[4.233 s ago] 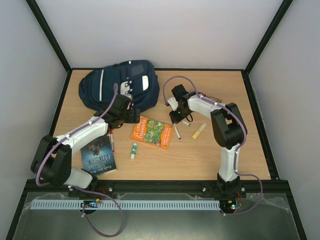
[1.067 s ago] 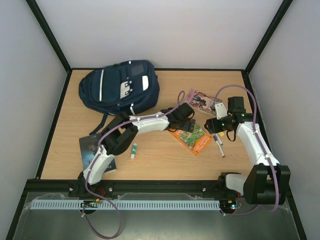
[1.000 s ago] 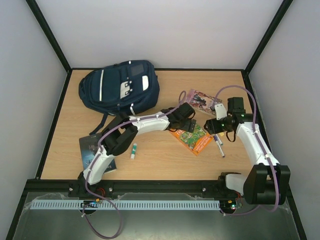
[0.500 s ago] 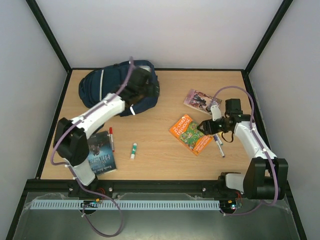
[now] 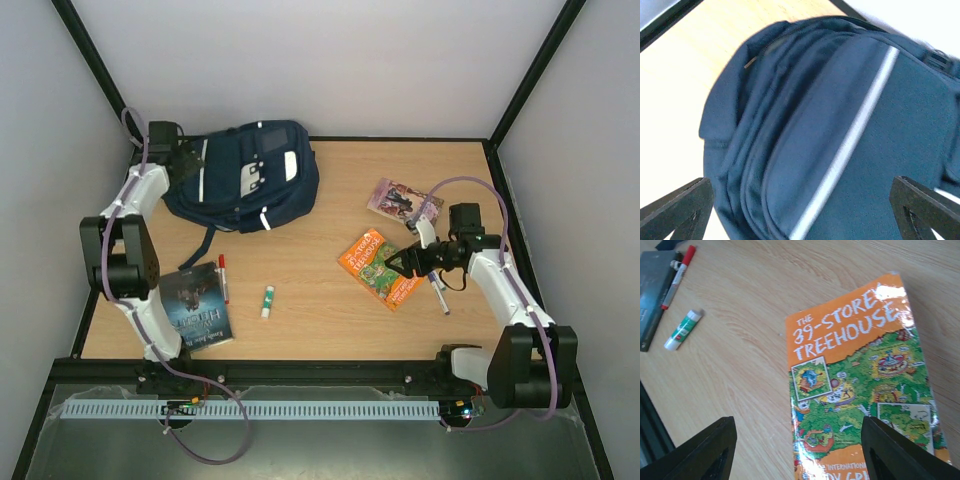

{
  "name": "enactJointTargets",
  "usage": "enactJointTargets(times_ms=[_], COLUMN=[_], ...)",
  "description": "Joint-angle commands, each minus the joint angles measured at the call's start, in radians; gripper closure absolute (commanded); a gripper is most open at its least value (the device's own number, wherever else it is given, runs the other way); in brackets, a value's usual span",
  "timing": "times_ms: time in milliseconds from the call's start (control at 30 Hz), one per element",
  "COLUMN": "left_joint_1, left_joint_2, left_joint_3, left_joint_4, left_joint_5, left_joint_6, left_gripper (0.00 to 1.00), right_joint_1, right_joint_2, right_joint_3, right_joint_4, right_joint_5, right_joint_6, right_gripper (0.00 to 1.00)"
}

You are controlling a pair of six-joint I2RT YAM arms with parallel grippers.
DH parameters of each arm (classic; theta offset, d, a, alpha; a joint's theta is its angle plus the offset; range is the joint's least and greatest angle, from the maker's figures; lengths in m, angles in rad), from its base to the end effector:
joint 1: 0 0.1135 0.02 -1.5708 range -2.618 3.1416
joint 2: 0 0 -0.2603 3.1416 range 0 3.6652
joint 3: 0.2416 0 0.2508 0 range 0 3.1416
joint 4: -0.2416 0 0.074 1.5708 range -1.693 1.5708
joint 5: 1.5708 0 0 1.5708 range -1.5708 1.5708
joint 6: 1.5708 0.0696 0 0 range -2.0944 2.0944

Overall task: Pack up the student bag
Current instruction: Move the student bag to the center of the board.

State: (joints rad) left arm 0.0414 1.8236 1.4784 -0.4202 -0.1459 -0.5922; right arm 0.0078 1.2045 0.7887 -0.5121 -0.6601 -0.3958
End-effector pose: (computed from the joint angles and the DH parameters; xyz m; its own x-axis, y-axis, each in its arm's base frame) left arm 0.4368 0.0282 0.2406 -0.4930 -0.5731 -0.6545 -0.5073 0.8006 -0.3189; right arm 0.2508 0.0446 0.2098 -0.5944 -0.3092 -0.7424 -0.6534 0.7238 0.2217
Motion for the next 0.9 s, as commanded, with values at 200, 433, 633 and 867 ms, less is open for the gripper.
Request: enactJointTargets(times_ms=[200,433,633,867], left_joint_1=[0.131,0.145,0.1,-0.015], left_joint_2=[0.303,0.423,0.367,0.232], left_joint_3=[0.246,0.315,0.222,0.045], left_joint_4=[-0.012,0.029,0.076,0.038], left_joint_5=[0.106,0.186,0.32,0.304], left_joint_6=[0.014,0.068,0.094,0.066], left_gripper=[0.01,0.03,0.16,0.19], right_joint_1=[0.029,0.036,0.038,0.041], right_joint_2=[-0.023,-0.022,0.005,0.012], right_joint_3=[-0.006,-0.012,-0.007,-0.006], right_joint_4=[-0.082,-0.077,-0.08,-0.086], right_joint_5=[-0.088,-0.073,-0.07,-0.067], right_joint_6=[-0.054,-0.055,-0.06,-0.066], right_gripper=[0.31,0.31,0.32,0.32])
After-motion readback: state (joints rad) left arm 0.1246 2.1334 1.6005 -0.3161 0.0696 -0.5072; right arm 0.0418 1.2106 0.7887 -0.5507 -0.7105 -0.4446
